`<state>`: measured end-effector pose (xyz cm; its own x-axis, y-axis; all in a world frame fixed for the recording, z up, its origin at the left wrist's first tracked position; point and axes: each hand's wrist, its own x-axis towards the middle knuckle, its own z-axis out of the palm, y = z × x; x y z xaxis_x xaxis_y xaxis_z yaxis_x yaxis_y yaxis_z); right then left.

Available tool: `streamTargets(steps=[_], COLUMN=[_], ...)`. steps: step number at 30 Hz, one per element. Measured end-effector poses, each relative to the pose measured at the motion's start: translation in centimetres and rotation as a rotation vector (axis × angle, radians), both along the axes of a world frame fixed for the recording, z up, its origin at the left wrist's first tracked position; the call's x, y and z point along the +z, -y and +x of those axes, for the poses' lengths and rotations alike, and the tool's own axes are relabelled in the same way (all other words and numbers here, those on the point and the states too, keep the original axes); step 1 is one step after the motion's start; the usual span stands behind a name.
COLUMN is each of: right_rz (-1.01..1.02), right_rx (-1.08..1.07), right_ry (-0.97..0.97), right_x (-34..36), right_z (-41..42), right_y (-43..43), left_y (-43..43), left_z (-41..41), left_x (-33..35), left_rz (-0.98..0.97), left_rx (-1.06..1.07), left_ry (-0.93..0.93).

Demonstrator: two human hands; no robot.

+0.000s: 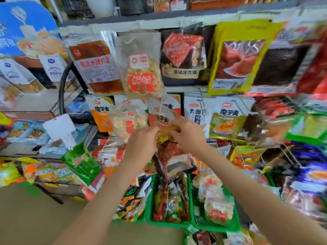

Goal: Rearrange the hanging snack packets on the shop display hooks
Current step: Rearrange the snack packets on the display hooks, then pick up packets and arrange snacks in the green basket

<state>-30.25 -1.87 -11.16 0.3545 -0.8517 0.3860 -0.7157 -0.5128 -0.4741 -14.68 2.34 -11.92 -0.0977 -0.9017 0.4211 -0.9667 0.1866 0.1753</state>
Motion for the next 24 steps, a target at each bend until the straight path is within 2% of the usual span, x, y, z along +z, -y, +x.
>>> streamTargets(steps=[5, 9, 11, 24], right_rz=[0.003, -0.007, -0.019, -0.051], right_rx=[-0.042, -0.100, -0.124, -0.504], right_ry=[0.026, 0.104, 0.084, 0.156], right_x=[-0.5, -0.8, -0.5, 0.3], right_z=[-15.2, -26.4, -30.9, -50.5], right_y=[-5.2, -9.7, -11.5, -11.8], left_y=[-3.8, -6.1, -7.0, -3.9], left_z=[-15.0, -26.4, -31.3, -51.6], left_x=[-0.1, -0.5, -0.3, 1.6], left_rz=[0.033, 0.071, 0.092, 0.111], left_rx=[-0.094, -0.191, -0.229, -0.577], left_ry=[-0.157, -0.113, -0.101, -0.139])
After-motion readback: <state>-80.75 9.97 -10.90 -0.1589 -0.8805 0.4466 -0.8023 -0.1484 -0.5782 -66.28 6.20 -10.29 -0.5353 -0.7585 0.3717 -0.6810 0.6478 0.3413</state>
